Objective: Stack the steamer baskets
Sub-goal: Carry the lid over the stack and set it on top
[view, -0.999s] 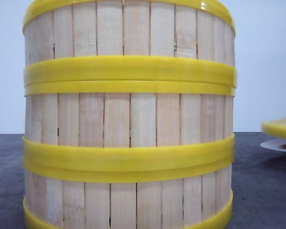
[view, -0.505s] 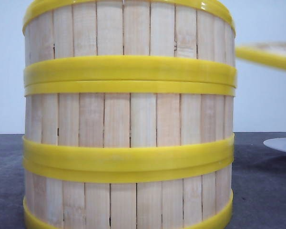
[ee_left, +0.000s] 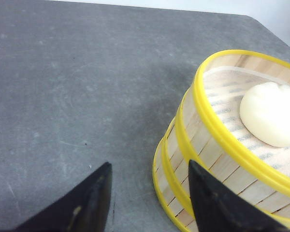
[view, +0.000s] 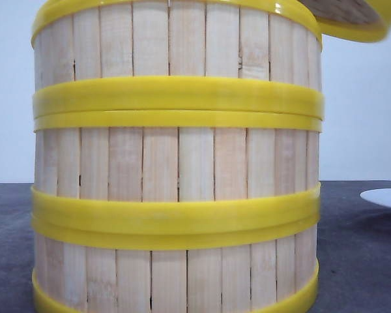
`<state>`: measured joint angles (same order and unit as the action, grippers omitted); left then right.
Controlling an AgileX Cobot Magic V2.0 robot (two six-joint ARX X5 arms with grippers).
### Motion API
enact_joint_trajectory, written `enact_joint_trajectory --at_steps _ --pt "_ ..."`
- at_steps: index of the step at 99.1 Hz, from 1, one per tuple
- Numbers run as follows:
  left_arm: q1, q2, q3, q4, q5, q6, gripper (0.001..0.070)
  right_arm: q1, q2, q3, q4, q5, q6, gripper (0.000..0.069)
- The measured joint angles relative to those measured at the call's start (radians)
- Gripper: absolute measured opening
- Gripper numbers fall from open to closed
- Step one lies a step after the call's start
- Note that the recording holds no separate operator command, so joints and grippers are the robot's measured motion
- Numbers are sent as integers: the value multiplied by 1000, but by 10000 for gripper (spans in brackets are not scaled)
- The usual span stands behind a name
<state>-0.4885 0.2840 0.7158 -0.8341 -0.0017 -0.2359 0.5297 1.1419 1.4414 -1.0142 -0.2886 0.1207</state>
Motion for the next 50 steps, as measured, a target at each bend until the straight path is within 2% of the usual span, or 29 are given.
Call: enact_joint_trajectory --at_steps 28,50 --pt "0 0 0 1 0 0 297 249 101 30 -19 146 -1 51" --pt "0 0 0 3 0 0 297 333 172 36 -18 196 -13 51"
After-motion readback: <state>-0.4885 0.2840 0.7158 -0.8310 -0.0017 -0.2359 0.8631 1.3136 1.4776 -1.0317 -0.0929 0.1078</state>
